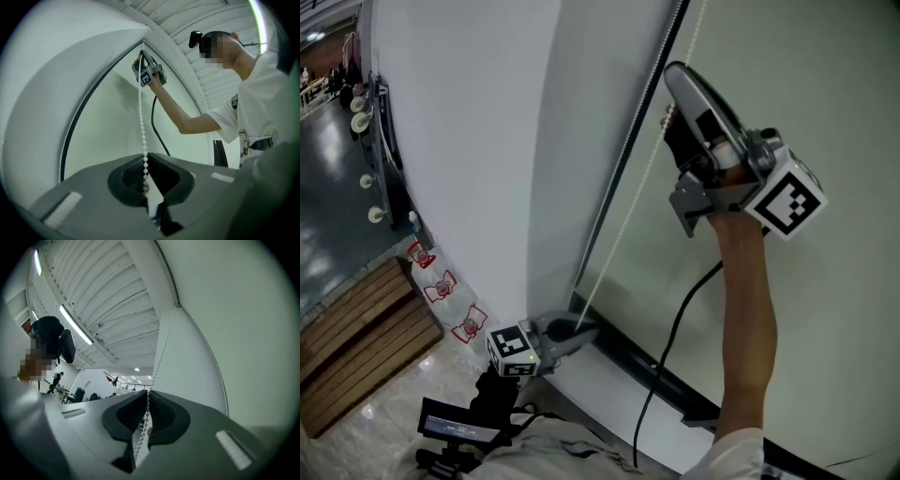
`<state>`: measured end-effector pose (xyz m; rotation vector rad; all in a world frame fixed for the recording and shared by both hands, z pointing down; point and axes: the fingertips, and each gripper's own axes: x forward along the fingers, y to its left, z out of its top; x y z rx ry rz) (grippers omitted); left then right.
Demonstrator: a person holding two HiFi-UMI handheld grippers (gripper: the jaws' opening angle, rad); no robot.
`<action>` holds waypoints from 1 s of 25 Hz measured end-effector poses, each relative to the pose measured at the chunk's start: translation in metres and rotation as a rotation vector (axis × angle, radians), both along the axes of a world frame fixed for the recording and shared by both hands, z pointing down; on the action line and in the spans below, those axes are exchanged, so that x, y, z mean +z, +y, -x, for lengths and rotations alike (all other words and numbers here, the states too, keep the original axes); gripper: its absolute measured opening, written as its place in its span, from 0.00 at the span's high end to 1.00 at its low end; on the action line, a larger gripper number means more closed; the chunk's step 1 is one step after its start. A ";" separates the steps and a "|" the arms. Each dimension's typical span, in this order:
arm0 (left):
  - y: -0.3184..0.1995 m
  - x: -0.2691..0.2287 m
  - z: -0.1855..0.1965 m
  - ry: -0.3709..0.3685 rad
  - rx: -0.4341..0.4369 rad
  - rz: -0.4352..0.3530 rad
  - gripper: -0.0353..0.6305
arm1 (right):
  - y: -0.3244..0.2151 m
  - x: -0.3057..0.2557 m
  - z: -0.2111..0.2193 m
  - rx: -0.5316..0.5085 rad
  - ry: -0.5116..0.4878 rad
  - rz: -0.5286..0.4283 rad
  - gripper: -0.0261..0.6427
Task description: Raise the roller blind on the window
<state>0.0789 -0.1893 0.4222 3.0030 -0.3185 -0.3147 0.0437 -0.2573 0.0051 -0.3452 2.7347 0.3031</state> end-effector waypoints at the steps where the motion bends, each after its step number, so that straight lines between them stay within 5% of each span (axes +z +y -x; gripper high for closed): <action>1: 0.000 -0.001 -0.001 0.000 0.001 0.002 0.95 | 0.001 0.000 -0.002 -0.001 -0.009 0.003 0.94; 9: 0.002 -0.005 -0.004 -0.002 0.013 -0.003 0.95 | 0.010 0.030 0.006 0.020 0.039 0.014 0.94; 25: 0.005 -0.005 -0.006 -0.009 0.027 0.008 0.95 | 0.031 0.200 0.011 0.027 0.134 0.195 0.94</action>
